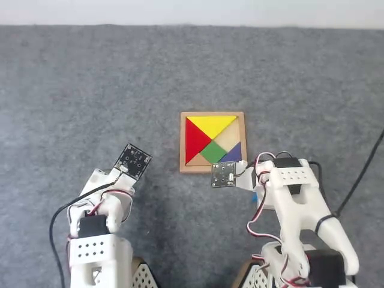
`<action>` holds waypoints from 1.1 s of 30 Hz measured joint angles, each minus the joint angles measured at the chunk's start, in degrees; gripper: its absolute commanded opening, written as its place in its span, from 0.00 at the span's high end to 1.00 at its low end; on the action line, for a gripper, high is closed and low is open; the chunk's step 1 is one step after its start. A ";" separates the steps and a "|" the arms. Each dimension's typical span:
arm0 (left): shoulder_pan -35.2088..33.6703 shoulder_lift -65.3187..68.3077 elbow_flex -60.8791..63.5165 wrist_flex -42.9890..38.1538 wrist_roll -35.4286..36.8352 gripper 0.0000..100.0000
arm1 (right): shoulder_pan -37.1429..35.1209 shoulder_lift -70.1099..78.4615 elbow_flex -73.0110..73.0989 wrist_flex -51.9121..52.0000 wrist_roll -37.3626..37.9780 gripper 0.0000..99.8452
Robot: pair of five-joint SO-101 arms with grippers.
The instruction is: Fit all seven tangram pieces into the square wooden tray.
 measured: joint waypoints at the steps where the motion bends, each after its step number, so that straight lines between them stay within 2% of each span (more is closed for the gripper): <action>1: 0.00 0.00 0.00 0.00 0.00 0.99 | 0.00 0.00 0.00 0.00 0.00 0.87; 7: 0.00 -0.09 0.00 0.00 0.00 0.99 | 0.00 0.00 -2.11 1.85 -0.26 0.87; 13: 0.00 -0.18 0.00 0.00 -2.29 0.99 | 0.00 0.00 -11.78 11.43 -0.53 0.87; 19: 0.00 -0.18 0.00 0.00 -2.55 0.99 | -0.18 0.00 -21.10 14.59 -1.49 0.87; 27: 0.00 -0.18 0.00 0.00 -2.55 0.99 | -10.02 1.67 -29.19 14.68 -2.90 0.87; 33: 0.00 -0.18 0.00 0.00 -2.55 0.99 | -13.98 15.12 -40.70 14.77 -2.90 0.87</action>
